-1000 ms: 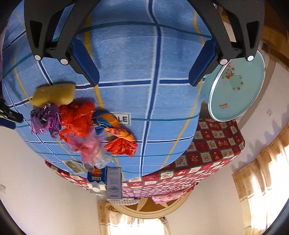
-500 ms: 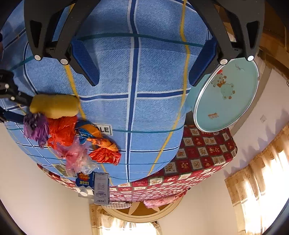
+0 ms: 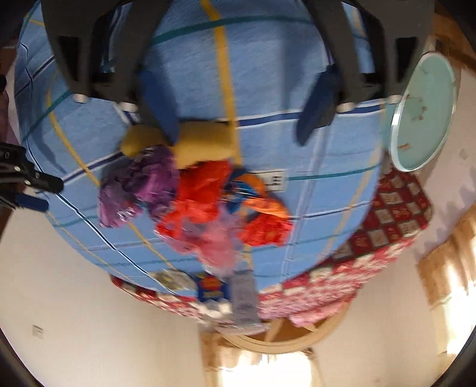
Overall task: Collect trash
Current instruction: 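Grasp the yellow sponge with the left gripper while the right grasps the purple bag, then carry the yellow sponge and purple bag over the bin with both grippers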
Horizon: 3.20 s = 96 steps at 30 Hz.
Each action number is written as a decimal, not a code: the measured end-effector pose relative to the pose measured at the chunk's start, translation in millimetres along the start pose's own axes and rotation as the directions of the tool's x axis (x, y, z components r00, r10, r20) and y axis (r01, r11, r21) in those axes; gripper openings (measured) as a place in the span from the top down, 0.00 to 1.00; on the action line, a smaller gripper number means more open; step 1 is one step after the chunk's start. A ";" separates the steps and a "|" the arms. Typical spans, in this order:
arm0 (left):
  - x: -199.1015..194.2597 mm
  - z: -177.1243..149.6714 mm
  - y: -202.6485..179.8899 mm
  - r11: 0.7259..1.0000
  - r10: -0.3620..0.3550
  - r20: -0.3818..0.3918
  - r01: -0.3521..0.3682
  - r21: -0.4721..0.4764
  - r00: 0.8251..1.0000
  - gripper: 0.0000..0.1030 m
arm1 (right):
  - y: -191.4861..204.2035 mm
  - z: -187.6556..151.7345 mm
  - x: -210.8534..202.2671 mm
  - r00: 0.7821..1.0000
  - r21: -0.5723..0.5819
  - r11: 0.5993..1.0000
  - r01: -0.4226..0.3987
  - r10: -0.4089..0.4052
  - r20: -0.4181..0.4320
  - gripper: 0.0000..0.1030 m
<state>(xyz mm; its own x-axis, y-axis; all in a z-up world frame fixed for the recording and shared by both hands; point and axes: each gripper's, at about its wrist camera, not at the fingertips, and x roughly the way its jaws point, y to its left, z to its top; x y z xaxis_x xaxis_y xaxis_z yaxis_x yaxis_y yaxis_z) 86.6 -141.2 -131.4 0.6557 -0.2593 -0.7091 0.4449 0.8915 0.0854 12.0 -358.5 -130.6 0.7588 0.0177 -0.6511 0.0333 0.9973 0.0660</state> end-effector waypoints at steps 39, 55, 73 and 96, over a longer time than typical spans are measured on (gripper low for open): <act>8.9 0.9 5.3 0.991 -0.132 0.002 0.132 0.035 0.991 0.95 | 1.9 2.6 5.7 0.999 0.016 0.999 -0.035 0.035 0.007 0.23; -50.9 -10.3 69.1 1.000 0.009 0.090 -0.008 -0.004 0.996 0.98 | 70.2 42.0 25.8 0.995 -0.121 0.987 -0.103 0.103 -0.010 0.23; -66.0 -28.3 125.5 0.987 0.083 0.068 -0.073 -0.141 0.994 0.97 | 91.0 32.6 16.1 0.965 -0.157 0.953 -0.260 0.254 -0.058 0.93; -79.2 -27.0 193.4 0.904 0.378 0.030 -0.362 -0.228 0.925 0.97 | 164.7 129.6 -0.8 0.893 -0.205 0.892 -0.403 0.433 0.125 0.96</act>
<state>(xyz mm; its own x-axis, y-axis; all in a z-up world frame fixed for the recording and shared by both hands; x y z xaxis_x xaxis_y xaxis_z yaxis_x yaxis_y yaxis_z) 104.2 61.8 -77.6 0.7930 0.0863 -0.6031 0.0254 0.9844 0.1742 101.2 -203.7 -21.1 0.7734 0.4384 -0.4579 -0.4099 0.8968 0.1663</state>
